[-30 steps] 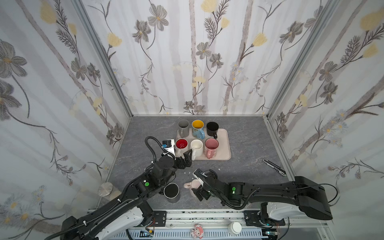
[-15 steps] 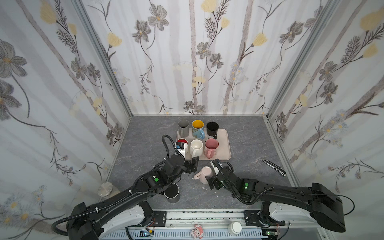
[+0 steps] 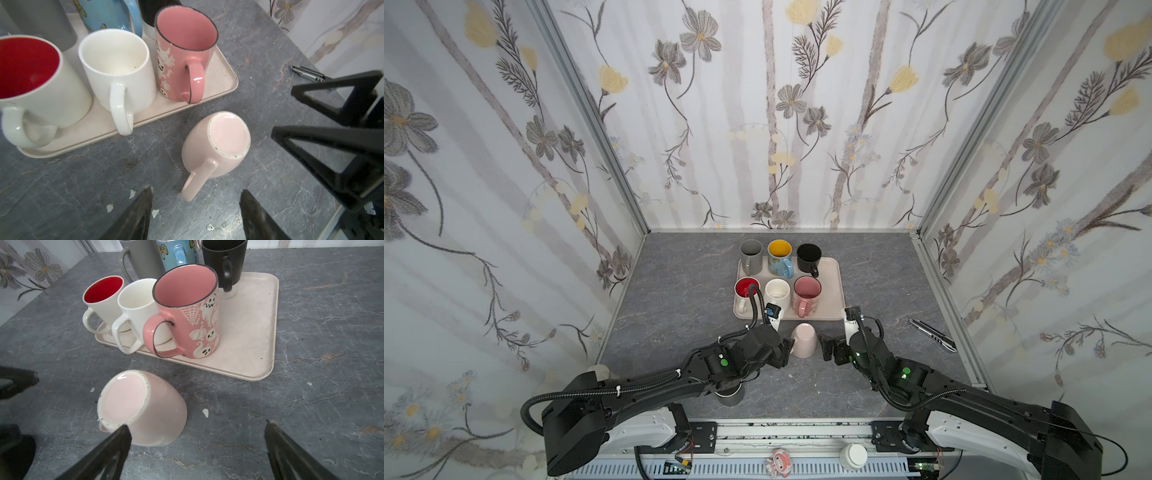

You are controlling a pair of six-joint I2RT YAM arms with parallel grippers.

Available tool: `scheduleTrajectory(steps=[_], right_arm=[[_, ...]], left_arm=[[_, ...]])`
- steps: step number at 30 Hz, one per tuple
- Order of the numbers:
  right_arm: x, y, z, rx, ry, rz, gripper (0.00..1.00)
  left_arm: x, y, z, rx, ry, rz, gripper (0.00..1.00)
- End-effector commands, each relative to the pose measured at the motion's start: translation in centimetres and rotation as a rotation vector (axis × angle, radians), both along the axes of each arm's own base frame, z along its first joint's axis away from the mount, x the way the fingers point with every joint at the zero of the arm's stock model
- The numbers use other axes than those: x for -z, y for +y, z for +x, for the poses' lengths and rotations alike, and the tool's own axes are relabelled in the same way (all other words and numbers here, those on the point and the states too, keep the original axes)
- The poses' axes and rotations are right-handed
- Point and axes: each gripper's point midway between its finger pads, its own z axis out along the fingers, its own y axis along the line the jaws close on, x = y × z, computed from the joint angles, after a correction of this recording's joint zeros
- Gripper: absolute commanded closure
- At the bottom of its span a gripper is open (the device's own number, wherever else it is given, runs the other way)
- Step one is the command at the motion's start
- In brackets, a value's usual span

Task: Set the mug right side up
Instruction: 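Close the left gripper on the pale pink mug's handle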

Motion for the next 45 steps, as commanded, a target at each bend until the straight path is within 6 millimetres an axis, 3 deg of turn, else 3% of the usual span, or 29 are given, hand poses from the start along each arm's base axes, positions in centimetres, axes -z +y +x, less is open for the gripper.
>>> scheduleTrajectory(steps=[1,5,19,23,26,33,45], right_arm=[[-0.7,0.2,0.1,-0.001,-0.004,0.061,0.0],[-1.2,0.1,0.2,0.001,-0.019,0.087,0.01],[-2.3,0.3,0.3,-0.016,-0.039,0.111,0.05],[-2.3,0.2,0.3,-0.016,-0.04,0.108,0.05],[-2.4,0.1,0.4,-0.014,-0.042,0.109,0.06],[-2.4,0.2,0.4,-0.014,-0.044,0.113,0.05],[-2.5,-0.1,0.3,-0.01,-0.045,0.121,0.05]], left_arm=[[0.3,-1.3,0.1,0.022,-0.025,0.014,0.4],[2.0,-1.7,0.0,0.042,-0.013,0.06,0.47],[5.1,-3.2,0.6,0.09,-0.015,0.152,0.51],[5.0,-4.4,-0.1,0.144,0.008,0.11,0.68],[4.7,-4.8,-0.6,0.166,0.017,0.084,0.73],[5.9,-3.3,0.4,0.099,-0.001,0.176,0.63],[5.8,-4.1,1.1,0.126,-0.061,0.206,0.7]])
